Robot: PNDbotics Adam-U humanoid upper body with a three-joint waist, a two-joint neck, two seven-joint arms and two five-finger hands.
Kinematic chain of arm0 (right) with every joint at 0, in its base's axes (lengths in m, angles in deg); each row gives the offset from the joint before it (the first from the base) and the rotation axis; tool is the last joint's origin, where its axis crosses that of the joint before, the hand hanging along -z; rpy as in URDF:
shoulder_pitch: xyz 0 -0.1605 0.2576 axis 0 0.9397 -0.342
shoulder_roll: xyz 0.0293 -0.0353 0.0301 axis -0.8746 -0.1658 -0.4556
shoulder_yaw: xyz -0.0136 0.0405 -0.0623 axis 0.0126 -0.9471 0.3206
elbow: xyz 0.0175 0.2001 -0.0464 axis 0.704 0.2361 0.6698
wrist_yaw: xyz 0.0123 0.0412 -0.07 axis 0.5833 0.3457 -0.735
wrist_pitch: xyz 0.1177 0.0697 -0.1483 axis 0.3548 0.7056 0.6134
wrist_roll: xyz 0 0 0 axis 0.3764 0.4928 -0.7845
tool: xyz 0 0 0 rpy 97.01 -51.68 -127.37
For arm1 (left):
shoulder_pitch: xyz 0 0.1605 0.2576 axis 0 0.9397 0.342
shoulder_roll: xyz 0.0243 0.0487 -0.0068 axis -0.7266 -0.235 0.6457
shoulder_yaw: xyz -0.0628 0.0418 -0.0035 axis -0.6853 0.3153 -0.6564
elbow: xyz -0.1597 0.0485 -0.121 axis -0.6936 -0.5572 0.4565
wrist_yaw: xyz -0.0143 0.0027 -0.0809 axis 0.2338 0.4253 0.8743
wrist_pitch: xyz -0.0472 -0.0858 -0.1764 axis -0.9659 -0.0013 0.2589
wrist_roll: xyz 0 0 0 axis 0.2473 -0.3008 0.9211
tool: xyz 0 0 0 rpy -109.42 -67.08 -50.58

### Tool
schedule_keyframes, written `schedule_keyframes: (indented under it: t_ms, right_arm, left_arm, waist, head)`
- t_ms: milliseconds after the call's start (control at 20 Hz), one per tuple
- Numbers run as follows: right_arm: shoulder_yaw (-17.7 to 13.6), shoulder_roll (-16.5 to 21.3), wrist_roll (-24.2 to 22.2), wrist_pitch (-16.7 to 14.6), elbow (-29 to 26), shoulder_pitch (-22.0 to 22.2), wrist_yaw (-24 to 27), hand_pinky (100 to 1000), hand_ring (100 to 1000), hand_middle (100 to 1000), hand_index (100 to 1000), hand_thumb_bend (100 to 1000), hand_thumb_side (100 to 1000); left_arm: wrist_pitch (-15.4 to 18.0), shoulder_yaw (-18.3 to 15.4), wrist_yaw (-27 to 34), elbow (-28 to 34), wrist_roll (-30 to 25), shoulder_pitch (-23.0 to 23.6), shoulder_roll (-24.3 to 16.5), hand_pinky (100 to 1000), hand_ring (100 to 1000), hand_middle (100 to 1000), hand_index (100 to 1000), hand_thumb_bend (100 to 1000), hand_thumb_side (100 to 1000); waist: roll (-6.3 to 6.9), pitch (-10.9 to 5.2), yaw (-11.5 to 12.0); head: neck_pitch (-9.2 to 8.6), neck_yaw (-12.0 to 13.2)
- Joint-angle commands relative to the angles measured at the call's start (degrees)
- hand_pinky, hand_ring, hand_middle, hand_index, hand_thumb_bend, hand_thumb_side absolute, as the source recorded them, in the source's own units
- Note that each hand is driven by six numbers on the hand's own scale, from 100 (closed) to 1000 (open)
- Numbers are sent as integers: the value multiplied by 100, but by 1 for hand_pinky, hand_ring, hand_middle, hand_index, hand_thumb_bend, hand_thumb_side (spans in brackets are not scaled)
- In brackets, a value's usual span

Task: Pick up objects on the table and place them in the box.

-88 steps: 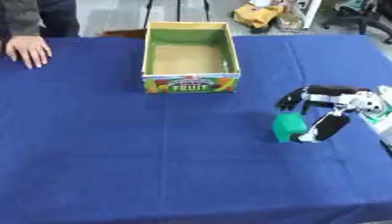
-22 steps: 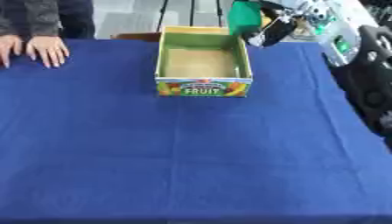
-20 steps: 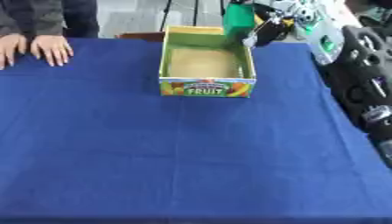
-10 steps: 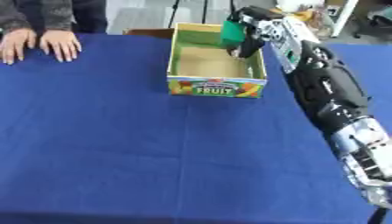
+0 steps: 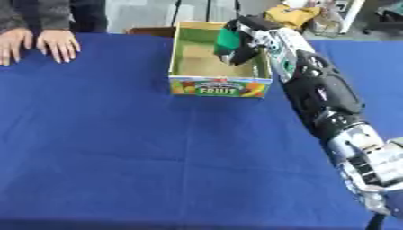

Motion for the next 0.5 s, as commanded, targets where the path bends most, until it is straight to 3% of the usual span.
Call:
schedule_keyframes:
  t_ms: [50, 350, 500]
  right_arm:
    - [29, 132, 136, 6, -260, -79, -7, 603, 640, 707, 834, 173, 492]
    - [173, 197, 173, -1, -584, -8, -14, 680, 737, 800, 868, 233, 546]
    - [194, 161, 20, 83, -551, -9, -97, 658, 720, 788, 863, 232, 541]
  left_arm:
    - [14, -7, 17, 90, -5, -55, -51, 667, 867, 748, 763, 576, 733]
    - [17, -16, 12, 88, 4, -56, -46, 666, 867, 748, 762, 577, 732]
    - [16, -7, 11, 87, -2, -68, -45, 666, 867, 748, 762, 577, 732]
  waist:
    - [30, -74, -25]
    - [19, -75, -116]
    - [15, -78, -131]
  head:
    - [25, -4]
    - [32, 11]
    - [24, -3]
